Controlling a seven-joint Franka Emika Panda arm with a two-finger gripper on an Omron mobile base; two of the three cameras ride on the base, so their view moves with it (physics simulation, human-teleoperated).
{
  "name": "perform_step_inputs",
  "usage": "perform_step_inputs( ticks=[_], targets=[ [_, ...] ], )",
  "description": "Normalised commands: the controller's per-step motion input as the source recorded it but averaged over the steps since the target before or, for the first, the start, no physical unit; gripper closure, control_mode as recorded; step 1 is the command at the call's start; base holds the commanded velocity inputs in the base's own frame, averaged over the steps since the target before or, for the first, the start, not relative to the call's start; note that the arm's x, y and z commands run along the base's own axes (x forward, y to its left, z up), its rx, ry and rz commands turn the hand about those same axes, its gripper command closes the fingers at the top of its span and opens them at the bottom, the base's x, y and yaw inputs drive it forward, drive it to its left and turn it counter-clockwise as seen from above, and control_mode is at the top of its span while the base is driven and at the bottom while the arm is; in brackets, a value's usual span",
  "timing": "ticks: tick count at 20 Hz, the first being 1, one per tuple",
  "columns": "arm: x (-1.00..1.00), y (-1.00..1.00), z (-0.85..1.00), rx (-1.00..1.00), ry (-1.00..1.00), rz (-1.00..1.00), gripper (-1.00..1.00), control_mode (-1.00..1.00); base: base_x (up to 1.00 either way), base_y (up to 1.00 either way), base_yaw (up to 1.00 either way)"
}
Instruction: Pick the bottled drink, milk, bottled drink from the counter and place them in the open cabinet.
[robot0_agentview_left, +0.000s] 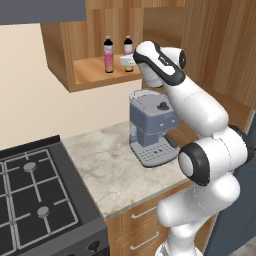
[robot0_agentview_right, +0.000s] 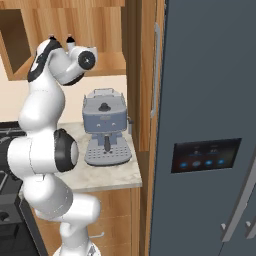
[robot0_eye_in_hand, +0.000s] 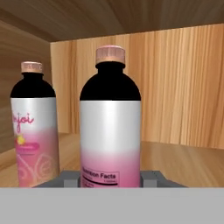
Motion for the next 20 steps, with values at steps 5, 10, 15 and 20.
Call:
perform_step_inputs(
  ticks=[5,10,15,20],
  targets=[
    [0.51,0.01,-0.34,0.00,0.06,-0.01,1.00,-1.00,0.00,0.00,0.00],
    [0.50,0.00,-0.21,0.00,0.02,-0.01,1.00,-1.00,0.00,0.00,0.00],
    [0.07,0.00,-0.25,0.00,0.00,0.00,1.00,-1.00,0.00,0.00,0.00],
    [0.00,-0.01,-0.30,0.00,-0.08,0.00,1.00,-1.00,0.00,0.00,0.00]
  ],
)
